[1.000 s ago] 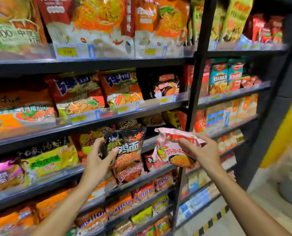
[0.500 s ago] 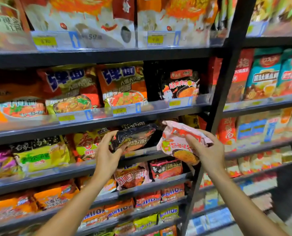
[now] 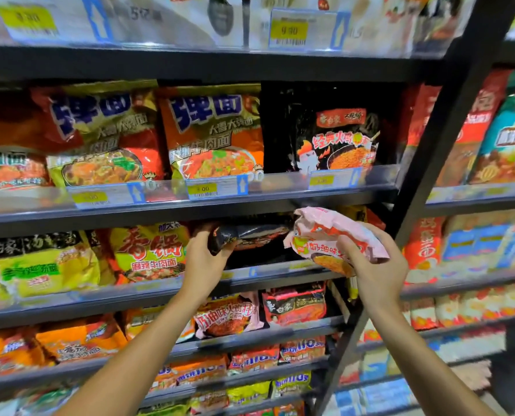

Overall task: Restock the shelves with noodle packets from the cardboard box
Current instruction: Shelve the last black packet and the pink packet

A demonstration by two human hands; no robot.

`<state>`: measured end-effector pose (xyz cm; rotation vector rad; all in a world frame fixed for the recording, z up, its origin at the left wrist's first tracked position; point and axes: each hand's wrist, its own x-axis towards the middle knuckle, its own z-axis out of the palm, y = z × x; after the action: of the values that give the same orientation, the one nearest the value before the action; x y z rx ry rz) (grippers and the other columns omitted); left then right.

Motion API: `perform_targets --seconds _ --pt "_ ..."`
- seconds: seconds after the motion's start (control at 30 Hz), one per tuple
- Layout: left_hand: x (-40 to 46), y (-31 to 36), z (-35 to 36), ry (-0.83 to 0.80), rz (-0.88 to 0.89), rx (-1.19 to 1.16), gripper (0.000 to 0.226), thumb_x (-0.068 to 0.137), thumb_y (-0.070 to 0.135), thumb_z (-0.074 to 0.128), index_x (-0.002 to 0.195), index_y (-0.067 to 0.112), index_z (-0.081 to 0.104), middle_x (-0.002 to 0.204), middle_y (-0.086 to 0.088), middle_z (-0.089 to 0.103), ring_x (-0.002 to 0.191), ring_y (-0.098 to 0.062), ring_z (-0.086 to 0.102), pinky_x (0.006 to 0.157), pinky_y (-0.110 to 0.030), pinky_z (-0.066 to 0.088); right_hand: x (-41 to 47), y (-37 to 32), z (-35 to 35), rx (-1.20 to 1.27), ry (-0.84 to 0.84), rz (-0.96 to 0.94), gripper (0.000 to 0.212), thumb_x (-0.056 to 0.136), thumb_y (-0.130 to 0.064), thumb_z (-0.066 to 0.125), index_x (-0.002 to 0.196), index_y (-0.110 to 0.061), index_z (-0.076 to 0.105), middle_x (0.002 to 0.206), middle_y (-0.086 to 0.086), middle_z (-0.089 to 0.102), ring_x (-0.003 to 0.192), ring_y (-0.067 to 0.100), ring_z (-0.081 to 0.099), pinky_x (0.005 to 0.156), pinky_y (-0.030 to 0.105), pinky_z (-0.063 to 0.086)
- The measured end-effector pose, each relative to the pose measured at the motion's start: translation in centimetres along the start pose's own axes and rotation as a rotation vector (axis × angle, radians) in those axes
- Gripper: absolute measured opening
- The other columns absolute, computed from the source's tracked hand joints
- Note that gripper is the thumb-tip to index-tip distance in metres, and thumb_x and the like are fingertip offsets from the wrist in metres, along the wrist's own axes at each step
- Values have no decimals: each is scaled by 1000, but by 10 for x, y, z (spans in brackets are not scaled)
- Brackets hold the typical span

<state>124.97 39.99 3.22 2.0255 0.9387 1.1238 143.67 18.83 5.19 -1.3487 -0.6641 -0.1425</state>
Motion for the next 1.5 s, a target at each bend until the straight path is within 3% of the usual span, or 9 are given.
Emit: perform_targets --seconds 0.27,0.4,0.47,0.67,1.0,1.13,1.23,1.33,1.5 --pt "11 11 15 23 -136 270 52 91 17 67 54 12 31 46 -1 33 40 -14 32 41 -28 19 14 9 -2 -42 -129 -76 38 76 -34 81 111 -25 70 104 -16 71 101 3 67 79 14 53" --pt "3 21 15 66 56 476 15 88 7 67 92 0 54 70 -8 43 66 -30 50 53 -33 38 18 21 -3 -90 -223 -170 41 76 -27 82 115 -24 69 111 -8 70 108 9 65 86 22 54" --pt "4 24 17 40 150 587 34 77 -7 70 110 -4 62 74 -19 53 67 -40 56 54 -40 44 23 26 -3 -109 -257 -234 41 76 -19 83 114 -19 70 112 -3 69 108 11 64 88 24 53" --pt "5 25 26 -52 391 884 52 42 -25 76 78 12 79 66 -17 63 53 -41 54 49 -43 49 41 36 5 -63 -308 -265 40 78 -9 82 116 -11 71 115 2 69 111 14 64 92 25 51" --pt "-19 14 39 -171 340 849 32 90 16 64 122 10 65 103 -15 61 91 -34 51 75 -42 50 80 43 38 -154 -302 283 19 80 -4 75 70 -10 60 71 -1 62 58 -2 55 55 18 41" --pt "-19 19 44 -218 351 850 42 101 39 42 133 16 57 110 -15 58 95 -34 48 81 -45 47 113 69 56 -441 -494 687 20 98 -15 55 104 3 62 110 11 61 101 25 58 82 31 46" --pt "-16 27 54 -336 413 822 51 101 46 30 142 22 49 125 -9 56 101 -31 46 87 -45 46 122 77 66 -697 -693 650 48 105 -27 42 146 -3 42 152 13 43 138 31 44 110 33 36" --pt "-11 37 70 -441 385 877 53 103 50 22 149 29 39 138 -6 51 110 -33 45 93 -45 39 117 75 73 -765 -713 633 47 105 -27 42 145 -1 43 150 16 45 137 31 44 100 29 39" --pt "-13 42 87 -463 323 971 65 98 59 10 149 30 38 133 -7 52 113 -36 44 94 -46 34 77 68 50 -702 -480 197 35 83 -41 71 85 -7 66 95 12 68 98 29 61 78 33 46"
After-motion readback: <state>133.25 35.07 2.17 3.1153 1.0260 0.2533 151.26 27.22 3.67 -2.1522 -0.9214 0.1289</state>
